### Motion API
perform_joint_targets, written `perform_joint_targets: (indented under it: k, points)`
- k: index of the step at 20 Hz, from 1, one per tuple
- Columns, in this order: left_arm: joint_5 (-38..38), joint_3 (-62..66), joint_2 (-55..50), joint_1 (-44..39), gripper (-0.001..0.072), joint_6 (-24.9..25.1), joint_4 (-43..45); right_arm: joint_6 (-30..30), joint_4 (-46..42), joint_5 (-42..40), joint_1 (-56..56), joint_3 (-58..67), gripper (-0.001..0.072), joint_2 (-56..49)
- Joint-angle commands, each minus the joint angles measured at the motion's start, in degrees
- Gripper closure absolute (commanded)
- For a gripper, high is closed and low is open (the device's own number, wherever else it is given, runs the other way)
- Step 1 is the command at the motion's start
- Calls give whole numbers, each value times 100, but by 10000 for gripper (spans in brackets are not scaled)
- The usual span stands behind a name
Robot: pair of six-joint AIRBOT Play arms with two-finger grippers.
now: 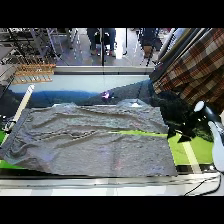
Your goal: Fold the clothes and pants, and hang the long-sleeved shirts on hangers.
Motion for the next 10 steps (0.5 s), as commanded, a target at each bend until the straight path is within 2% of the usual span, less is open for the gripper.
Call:
perform_joint_targets:
  k: [1,2,3,4,7,10]
  points:
    - [258,-164,17,306,196,-120,149,-107,435,-463,-531,-1620,75,1300]
    - [435,-256,17,389,196,-116,59,-216,726,-483,-774,-2140,86,1805]
    - [608,-361,15,452,196,-111,24,-321,957,-461,-1016,-2616,137,2295]
    - [745,-476,13,498,195,-111,-7,-396,1045,-433,-1204,-3001,146,2734]
    - [1257,-955,-9,560,196,-72,-503,-415,935,-299,-1733,-3805,142,3814]
    - [1821,-1488,-9,546,207,90,-957,-470,669,37,-2277,-4319,136,4304]
